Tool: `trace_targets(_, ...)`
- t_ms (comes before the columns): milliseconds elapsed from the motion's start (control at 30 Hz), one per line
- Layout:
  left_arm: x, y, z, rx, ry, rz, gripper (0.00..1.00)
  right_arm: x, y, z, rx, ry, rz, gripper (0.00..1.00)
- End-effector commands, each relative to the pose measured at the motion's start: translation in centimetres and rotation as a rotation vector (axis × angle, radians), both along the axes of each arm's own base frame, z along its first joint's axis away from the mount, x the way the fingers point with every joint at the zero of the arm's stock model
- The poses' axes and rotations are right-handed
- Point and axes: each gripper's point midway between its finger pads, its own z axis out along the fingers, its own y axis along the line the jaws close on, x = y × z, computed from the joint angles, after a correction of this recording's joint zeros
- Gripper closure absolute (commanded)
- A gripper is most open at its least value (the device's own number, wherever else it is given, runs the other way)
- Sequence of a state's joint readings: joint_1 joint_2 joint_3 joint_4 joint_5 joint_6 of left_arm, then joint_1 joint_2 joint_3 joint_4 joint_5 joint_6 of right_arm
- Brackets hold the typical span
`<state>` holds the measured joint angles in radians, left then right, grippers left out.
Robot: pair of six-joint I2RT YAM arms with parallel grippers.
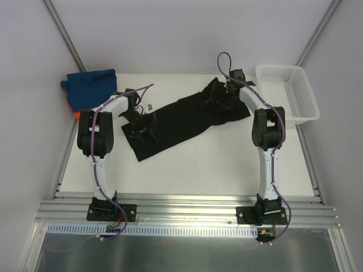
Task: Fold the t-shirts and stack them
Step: Fold the tshirt
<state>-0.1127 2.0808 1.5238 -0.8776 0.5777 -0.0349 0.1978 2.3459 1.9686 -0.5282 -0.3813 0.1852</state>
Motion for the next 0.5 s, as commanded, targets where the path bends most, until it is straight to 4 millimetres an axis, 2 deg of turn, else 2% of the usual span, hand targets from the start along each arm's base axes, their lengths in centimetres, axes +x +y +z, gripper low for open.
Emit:
trace_targets(0,-3.6,-2.2,3.8,-0.052,0.002,-0.033,0.23,1.7,1.4,1.9,0.057,-0.054,0.009,0.12)
trace_targets(100,-6.0,-2.9,4.5,-0.038,-0.006,-0.074,0.22,2.9,1.7,2.3,0.063,-0.085,0.006,0.12)
trace_targets(300,-10.6,-2.5,4.9,-0.022,0.005,-0.096,0.22,5.6,2.9,3.2,0.075,-0.174,0.016,0.12)
trace_targets(367,-11.5,-2.3,4.8,-0.015,0.003,-0.111,0.22,6.1,3.7,3.3,0.083,-0.196,0.029,0.12)
trace_targets(400,-11.8,-2.2,5.9,-0.007,-0.062,-0.135,0.23,6.6,4.3,3.9,0.071,-0.231,0.045,0.12)
trace_targets(467,-11.6,-2.1,6.4,-0.003,-0.089,-0.145,0.23,6.5,4.7,4.4,0.074,-0.244,0.052,0.12)
